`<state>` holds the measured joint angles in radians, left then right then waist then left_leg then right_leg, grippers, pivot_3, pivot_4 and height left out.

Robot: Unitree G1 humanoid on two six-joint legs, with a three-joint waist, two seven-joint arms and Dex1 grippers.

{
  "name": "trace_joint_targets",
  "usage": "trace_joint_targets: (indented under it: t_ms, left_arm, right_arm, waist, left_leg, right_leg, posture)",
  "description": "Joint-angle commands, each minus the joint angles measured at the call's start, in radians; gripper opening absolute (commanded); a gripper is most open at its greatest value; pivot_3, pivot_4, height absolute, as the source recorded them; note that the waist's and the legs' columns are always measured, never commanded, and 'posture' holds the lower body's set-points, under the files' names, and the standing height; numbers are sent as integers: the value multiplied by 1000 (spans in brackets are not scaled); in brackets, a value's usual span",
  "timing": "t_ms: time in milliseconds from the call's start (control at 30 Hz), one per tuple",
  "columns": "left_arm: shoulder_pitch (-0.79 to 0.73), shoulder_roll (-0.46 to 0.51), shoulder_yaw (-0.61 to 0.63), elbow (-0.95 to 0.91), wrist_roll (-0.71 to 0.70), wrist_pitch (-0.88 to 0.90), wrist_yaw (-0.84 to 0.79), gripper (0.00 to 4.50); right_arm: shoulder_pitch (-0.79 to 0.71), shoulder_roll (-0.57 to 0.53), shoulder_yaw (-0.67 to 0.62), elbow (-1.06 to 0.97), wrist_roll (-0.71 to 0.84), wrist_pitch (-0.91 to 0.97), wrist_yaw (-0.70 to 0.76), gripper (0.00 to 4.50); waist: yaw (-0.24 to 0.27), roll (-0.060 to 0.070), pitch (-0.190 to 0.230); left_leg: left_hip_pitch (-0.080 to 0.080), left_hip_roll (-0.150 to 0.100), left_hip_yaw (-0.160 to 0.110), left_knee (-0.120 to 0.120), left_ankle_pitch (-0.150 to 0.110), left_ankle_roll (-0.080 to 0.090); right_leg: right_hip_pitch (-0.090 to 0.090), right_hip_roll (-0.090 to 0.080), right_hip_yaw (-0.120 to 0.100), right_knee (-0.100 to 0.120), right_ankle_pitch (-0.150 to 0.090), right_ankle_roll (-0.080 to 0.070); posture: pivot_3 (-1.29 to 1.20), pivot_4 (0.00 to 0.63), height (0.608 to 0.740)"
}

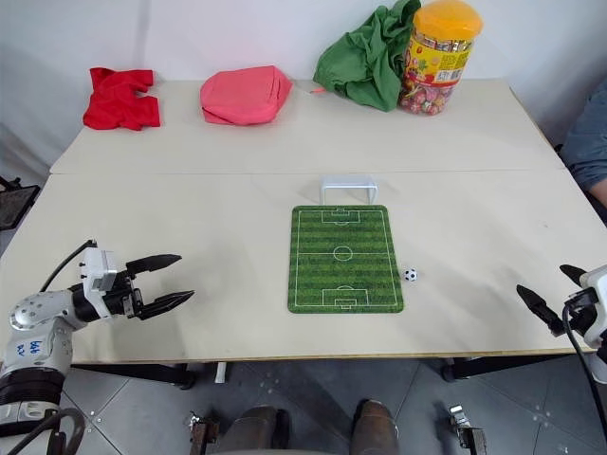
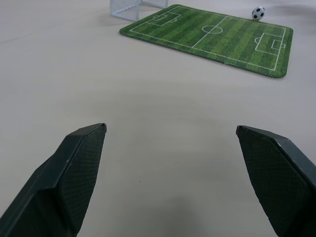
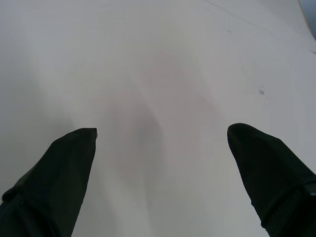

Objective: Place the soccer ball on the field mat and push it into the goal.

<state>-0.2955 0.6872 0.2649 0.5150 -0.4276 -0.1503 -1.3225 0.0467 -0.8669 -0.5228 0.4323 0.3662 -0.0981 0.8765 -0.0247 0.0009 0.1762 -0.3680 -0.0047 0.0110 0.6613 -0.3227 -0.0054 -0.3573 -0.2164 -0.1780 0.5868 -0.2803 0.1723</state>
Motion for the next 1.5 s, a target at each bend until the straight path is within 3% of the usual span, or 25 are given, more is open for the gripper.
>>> trace_joint_targets:
  t_ms: [33,333,533,733,1033,1500]
  left_arm:
    - [-12,11,8,-10,-19,0,-22,4500]
    - [-12,30,-14,-48,1,79,0,4500]
    - [-58,1,-22,-61,-50,41,-120,4500]
    - [-75,-22,-67,-71,-56,-17,-230,4500]
    - [-122,-82,-97,-92,-107,-26,-248,4500]
    - [-44,-80,-93,-175,-116,3,-199,4500]
  right_arm:
    - [17,-21,-45,-51,25,23,7,4445]
    - [72,-62,-40,-212,48,174,50,4445]
    - [79,-155,7,-440,76,356,129,4445]
    - [-66,-218,162,-552,88,490,199,4445]
    - [-392,-135,437,-421,12,481,274,4445]
    - [-531,-15,571,-103,-130,297,352,4445]
  waist:
    - [0,0,0]
    - [1,0,0]
    - [3,0,0]
    - [6,0,0]
    - [14,-2,1]
    - [20,-2,1]
  left_leg:
    - [0,0,0,0,0,0]
    - [0,0,0,0,0,0]
    - [0,0,0,0,0,0]
    - [0,1,2,1,-1,0]
    - [-2,1,1,3,-1,0]
    - [-2,1,2,3,-2,0]
  right_leg:
    - [0,0,0,0,0,0]
    - [0,0,0,0,0,0]
    - [-1,0,1,0,0,0]
    - [-1,1,2,0,0,0]
    - [-2,1,2,1,0,0]
    - [-3,2,2,0,0,0]
  posture:
    - [0,150,740]
    - [0,150,740]
    - [0,150,740]
    - [0,150,740]
    - [0,150,740]
    - [0,150,740]
